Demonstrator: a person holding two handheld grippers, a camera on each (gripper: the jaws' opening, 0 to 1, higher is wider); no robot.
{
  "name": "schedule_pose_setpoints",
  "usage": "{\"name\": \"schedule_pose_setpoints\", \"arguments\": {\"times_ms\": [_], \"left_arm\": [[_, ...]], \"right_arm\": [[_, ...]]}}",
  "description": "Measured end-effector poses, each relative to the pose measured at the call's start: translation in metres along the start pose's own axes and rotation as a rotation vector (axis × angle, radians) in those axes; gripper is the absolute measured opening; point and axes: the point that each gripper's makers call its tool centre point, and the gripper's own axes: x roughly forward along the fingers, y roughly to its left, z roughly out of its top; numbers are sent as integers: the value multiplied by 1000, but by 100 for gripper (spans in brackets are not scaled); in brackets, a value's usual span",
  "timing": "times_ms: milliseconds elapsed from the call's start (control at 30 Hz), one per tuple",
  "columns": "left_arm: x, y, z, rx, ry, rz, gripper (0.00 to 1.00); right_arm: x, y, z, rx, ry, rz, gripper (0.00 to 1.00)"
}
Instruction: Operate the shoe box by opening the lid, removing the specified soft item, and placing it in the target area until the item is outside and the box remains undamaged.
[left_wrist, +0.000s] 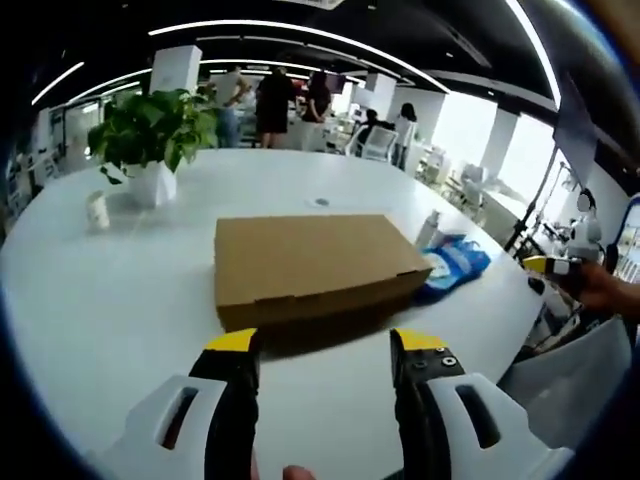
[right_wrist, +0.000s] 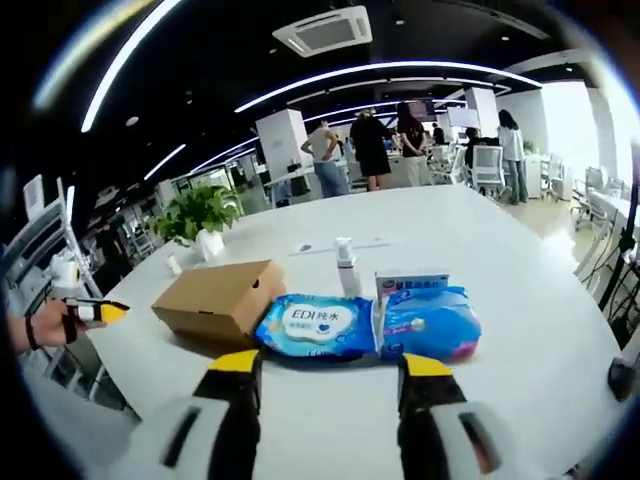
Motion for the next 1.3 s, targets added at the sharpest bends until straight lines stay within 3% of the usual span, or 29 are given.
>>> {"name": "schedule_pose_setpoints", "arguments": {"times_ms": [267, 367, 500, 667, 833, 1300], "left_arm": [[-1, -19, -13, -15, 11, 17, 52], [-1, -24, -12, -17, 3, 32, 52], [1, -30, -16, -8, 1, 43, 52], [6, -38, -23, -31, -1, 33, 53], [6, -39, -20, 2, -1, 36, 53], [0, -31, -11, -37, -52, 47, 53]], "right_arm": [[-3, -4, -2, 22, -4, -5, 54], [-5, -5, -4, -66, 29, -25, 53], [-5, 2, -4, -44, 13, 2, 53], [-9, 13, -5, -76, 18, 19, 54], [-10, 15, 0, -87, 0, 23, 54], [-13, 11, -2, -53, -17, 19, 53]]}}
